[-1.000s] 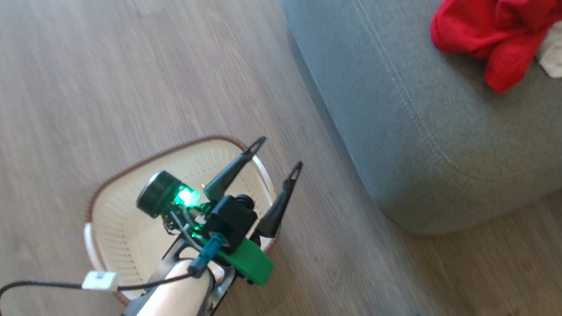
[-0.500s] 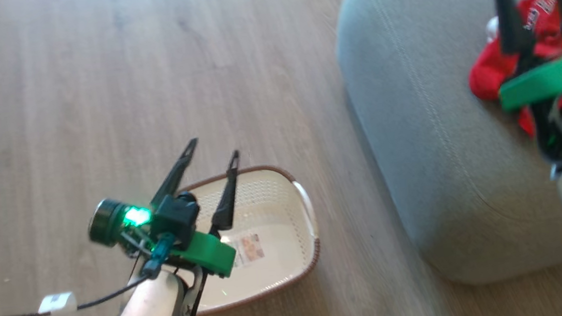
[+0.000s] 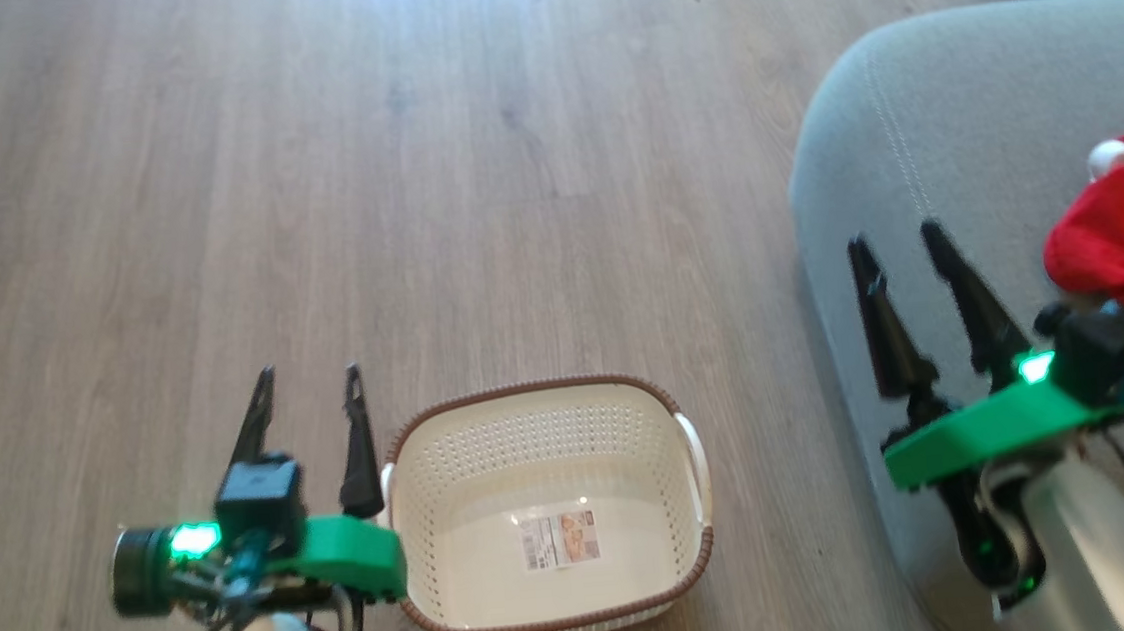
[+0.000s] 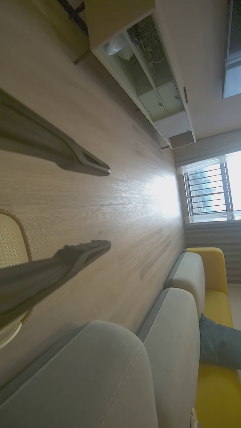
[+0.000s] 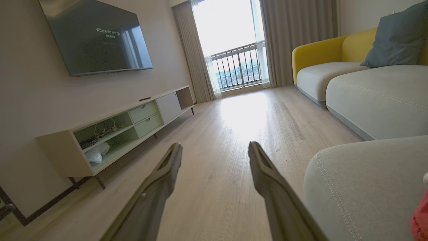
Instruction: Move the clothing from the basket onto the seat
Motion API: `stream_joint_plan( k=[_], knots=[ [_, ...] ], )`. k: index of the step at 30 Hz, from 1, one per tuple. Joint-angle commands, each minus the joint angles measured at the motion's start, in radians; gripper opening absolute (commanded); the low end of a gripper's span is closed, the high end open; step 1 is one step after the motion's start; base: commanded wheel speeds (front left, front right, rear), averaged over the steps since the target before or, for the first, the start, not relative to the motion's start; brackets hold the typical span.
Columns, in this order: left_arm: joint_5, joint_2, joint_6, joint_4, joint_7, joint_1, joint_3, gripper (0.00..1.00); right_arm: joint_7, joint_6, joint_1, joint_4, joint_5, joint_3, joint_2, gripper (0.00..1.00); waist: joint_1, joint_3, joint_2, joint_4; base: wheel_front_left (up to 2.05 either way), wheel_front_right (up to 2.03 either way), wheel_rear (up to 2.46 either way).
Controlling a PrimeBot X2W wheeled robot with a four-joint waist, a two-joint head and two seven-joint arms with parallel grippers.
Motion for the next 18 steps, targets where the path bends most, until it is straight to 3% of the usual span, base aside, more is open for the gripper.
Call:
stream_joint_plan(
  k=[1,3,6,14,18],
  knots=[
    [-0.016,-0.007,0.004,-0.043,-0.005,-0.022,0.05,1.0,-0.006,0.0,-0.012,-0.04,-0.024,0.011,-0.002,1.0,0.0001,-0.013,-0.0001,0.016,0.0,0.0,0.0],
    [-0.048,-0.018,0.008,-0.095,-0.005,-0.009,0.094,1.0,-0.006,0.0,0.02,-0.032,-0.022,0.01,0.02,1.0,0.0001,-0.012,-0.0001,0.024,0.0,0.0,0.0],
    [-0.05,-0.026,-0.021,-0.106,-0.005,0.025,0.11,1.0,-0.006,0.0,0.053,-0.016,-0.024,-0.005,0.036,1.0,0.0001,-0.015,-0.0001,0.038,0.0,0.0,0.0],
    [-0.018,-0.031,-0.09,-0.069,-0.005,0.06,0.097,1.0,-0.006,0.0,0.12,-0.008,-0.107,-0.022,0.071,1.0,0.0001,-0.018,-0.0001,0.062,0.0,0.0,0.0],
    [-0.006,-0.032,-0.1,-0.045,-0.005,0.062,0.095,1.0,-0.006,0.0,0.135,-0.008,-0.126,-0.033,0.088,1.0,0.0001,-0.016,-0.0001,0.066,0.0,0.0,0.0]
  ],
)
